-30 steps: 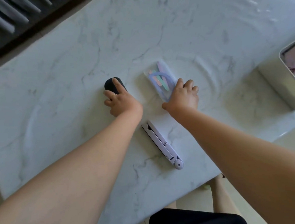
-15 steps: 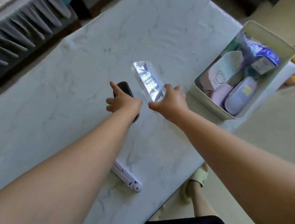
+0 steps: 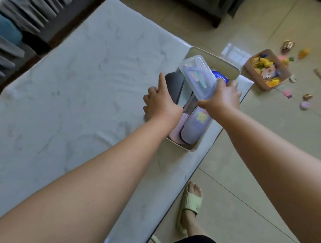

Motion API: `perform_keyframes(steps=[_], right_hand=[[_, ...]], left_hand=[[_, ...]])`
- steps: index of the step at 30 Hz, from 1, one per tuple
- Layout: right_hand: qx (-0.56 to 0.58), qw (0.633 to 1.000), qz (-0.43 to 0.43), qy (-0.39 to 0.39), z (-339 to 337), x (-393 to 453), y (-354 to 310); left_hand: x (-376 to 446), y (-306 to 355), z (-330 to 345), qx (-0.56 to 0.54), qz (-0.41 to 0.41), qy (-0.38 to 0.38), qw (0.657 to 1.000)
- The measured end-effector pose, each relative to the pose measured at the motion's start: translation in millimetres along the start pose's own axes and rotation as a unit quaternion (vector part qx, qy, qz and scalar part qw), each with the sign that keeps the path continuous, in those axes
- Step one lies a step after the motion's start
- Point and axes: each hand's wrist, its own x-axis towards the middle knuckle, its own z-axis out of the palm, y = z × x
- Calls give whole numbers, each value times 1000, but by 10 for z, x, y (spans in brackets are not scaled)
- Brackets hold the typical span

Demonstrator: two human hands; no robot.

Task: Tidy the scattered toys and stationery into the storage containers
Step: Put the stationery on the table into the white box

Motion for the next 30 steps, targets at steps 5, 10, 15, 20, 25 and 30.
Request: perform_keyframes(steps=[5,10,15,20,25,30], right_hand=[[-32,999,-21,-8,56,380,105],[-42,999,-30,9,154,428,36],[-69,996,-45,25,266,427,6],[-68,995,-75,20,291,506,44],[-49,991,-111,52,291,308,-25],[-17,986,-157,53,382,-132,-265]], left_hand=[[128,43,327,59,32,-30,997],[172,-43,506,115,39,-50,991],[217,-174,575,142,73,-55,986],[249,-280,613,163,111,-68,978],[205,-336,483,76,112,-5,991],[83,-563,203,28,112,27,993]])
